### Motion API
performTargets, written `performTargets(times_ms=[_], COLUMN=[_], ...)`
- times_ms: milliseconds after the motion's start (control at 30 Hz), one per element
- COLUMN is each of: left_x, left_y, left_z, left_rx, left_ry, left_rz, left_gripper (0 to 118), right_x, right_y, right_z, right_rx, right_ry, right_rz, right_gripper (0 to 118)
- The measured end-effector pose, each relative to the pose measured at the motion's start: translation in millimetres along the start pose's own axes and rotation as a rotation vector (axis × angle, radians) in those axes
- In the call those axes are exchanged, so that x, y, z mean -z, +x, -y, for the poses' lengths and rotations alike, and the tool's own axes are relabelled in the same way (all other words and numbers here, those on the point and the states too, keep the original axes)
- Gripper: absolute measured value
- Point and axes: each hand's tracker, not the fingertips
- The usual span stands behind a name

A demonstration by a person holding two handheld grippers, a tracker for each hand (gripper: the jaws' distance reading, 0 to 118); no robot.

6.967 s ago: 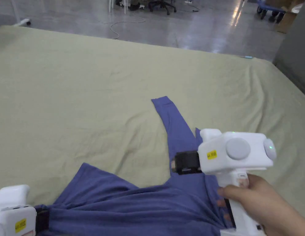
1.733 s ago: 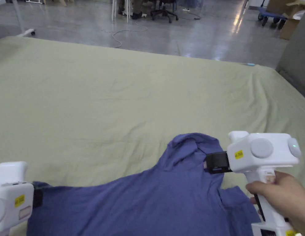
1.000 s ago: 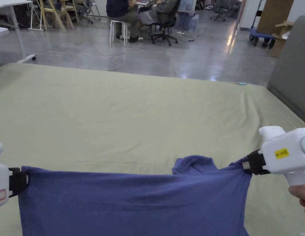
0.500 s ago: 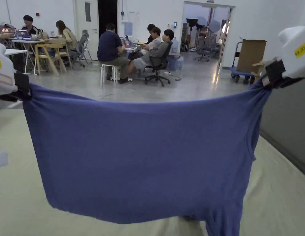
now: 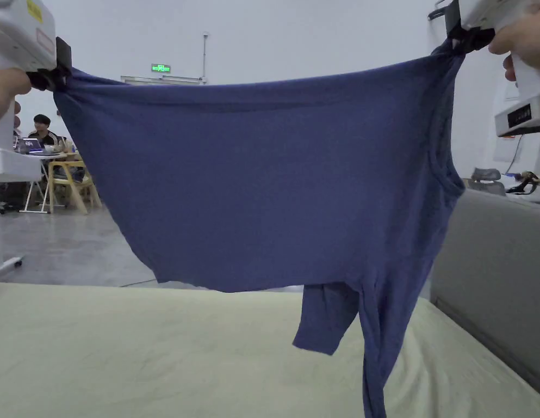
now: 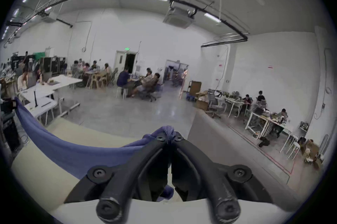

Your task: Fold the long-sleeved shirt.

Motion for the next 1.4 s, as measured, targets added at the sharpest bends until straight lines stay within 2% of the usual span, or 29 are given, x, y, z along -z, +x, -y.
performTargets(times_ms=[100,167,233,267,367,400,500,633,733,900,967,1167,1267,1400], left_x=[11,4,20,52,87,74,100,107,83,-4,-48,-173,-222,-271], left_y=[0,11,11,16,13,15,13,4,-13,-46,-60,-79,-83,-84], left_z=[-6,26,53,57,128,165,261,377,424,447,451,465,480,511], left_rx=[0.0,0.004,0.018,0.024,0.032,0.037,0.047,0.04,0.043,0.082,0.054,0.087,0.113,0.111], left_ry=[0.032,0.014,-0.03,-0.067,-0.224,-0.267,-0.437,-0.625,-0.693,-0.715,-0.734,-0.791,-0.832,-0.891], left_rz=[0.005,0.011,0.021,0.024,0.028,0.038,0.049,0.054,0.048,0.088,0.112,0.127,0.145,0.156], left_gripper=[0,0,0,0,0,0,0,0,0,0,0,0,0,0], right_x=[18,33,61,74,120,136,165,165,143,61,17,-116,-166,-212], right_y=[6,4,0,-4,-20,-27,-49,-65,-57,-12,1,20,24,32], right_z=[1,18,46,66,153,189,302,431,488,517,521,543,568,606], right_rx=[0.022,0.006,-0.009,-0.023,-0.052,-0.064,-0.116,-0.088,-0.086,0.043,0.029,0.011,-0.07,-0.056], right_ry=[0.008,-0.016,-0.091,-0.135,-0.296,-0.366,-0.55,-0.733,-0.795,-0.811,-0.796,-0.821,-0.847,-0.912], right_rz=[0.005,-0.001,-0.032,-0.042,-0.099,-0.111,-0.165,-0.234,-0.285,-0.372,-0.406,-0.461,-0.469,-0.476], right_gripper=[0,0,0,0,0,0,0,0,0,0,0,0,0,0])
